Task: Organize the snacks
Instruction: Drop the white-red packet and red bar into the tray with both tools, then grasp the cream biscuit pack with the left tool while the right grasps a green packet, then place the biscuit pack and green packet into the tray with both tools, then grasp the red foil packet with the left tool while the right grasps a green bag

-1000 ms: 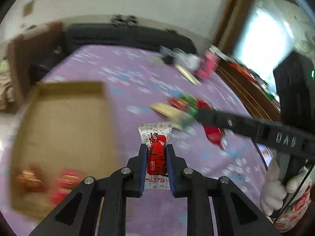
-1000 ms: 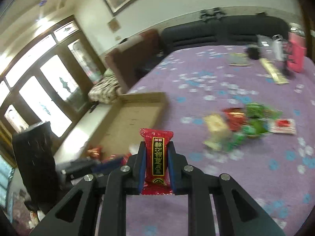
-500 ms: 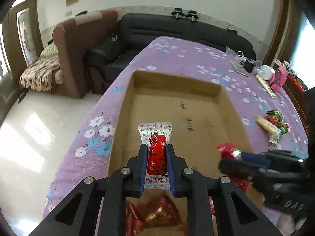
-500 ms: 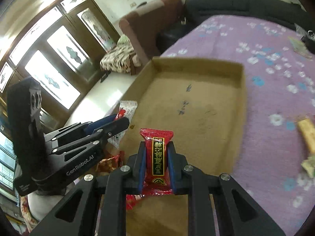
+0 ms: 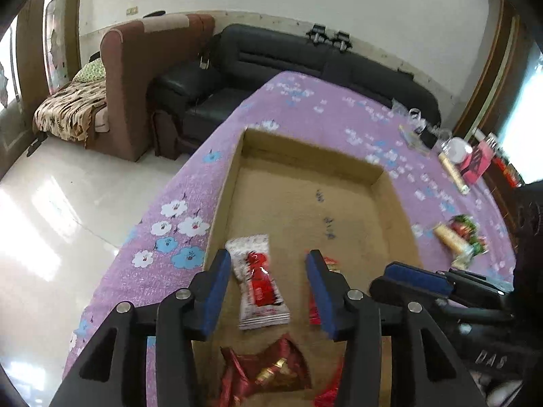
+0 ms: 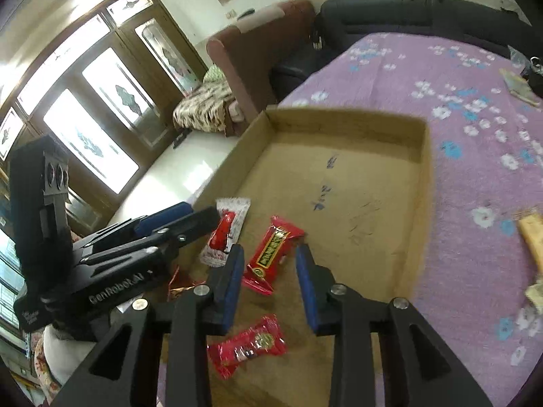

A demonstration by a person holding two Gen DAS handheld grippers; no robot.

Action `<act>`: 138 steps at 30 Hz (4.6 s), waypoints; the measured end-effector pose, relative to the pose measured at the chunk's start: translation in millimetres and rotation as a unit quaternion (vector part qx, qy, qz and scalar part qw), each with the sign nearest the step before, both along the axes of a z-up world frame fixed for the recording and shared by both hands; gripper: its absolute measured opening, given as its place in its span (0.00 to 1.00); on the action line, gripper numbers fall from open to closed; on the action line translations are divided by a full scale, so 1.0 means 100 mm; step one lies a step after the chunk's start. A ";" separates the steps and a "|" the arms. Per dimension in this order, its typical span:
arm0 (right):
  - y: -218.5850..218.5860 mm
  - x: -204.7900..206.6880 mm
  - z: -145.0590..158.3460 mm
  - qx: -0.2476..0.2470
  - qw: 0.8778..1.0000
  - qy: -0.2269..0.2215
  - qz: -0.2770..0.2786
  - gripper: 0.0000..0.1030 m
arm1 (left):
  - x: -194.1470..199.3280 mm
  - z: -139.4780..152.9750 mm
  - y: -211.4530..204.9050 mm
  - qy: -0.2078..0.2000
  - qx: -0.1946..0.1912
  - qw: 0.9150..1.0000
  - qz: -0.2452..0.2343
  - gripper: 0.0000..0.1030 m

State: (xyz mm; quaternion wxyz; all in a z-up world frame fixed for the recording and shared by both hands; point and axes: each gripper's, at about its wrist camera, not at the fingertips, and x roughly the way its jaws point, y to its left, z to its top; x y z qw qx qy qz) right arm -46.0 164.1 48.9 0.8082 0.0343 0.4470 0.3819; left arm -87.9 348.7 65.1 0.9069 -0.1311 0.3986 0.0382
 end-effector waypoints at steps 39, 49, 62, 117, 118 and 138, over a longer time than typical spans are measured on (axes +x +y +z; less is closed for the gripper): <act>-1.52 0.71 -0.43 -0.082 0.991 0.055 -0.086 0.24 | -0.33 0.41 -1.51 -0.061 -0.067 0.983 -0.157 0.69; -2.19 0.32 -0.06 0.012 0.994 0.033 -0.104 0.25 | -0.23 0.28 -1.88 -0.039 -0.060 0.979 -0.190 0.69; -1.82 0.50 -0.33 -0.083 0.986 -0.003 -0.143 0.32 | -0.04 -0.17 -2.33 0.023 -0.009 0.979 -0.202 0.69; -0.03 0.19 -0.12 -0.047 0.999 -0.015 0.012 0.20 | 0.71 -0.21 -0.05 0.040 -0.022 0.999 0.013 0.35; 0.02 0.19 -0.16 -0.052 0.998 -0.013 0.013 0.20 | 0.72 -0.24 -0.02 0.041 -0.027 0.999 0.015 0.35; -0.75 0.02 0.14 -0.012 0.996 -0.066 -0.050 0.41 | 0.12 0.46 -0.44 -0.079 -0.095 0.992 -0.027 0.80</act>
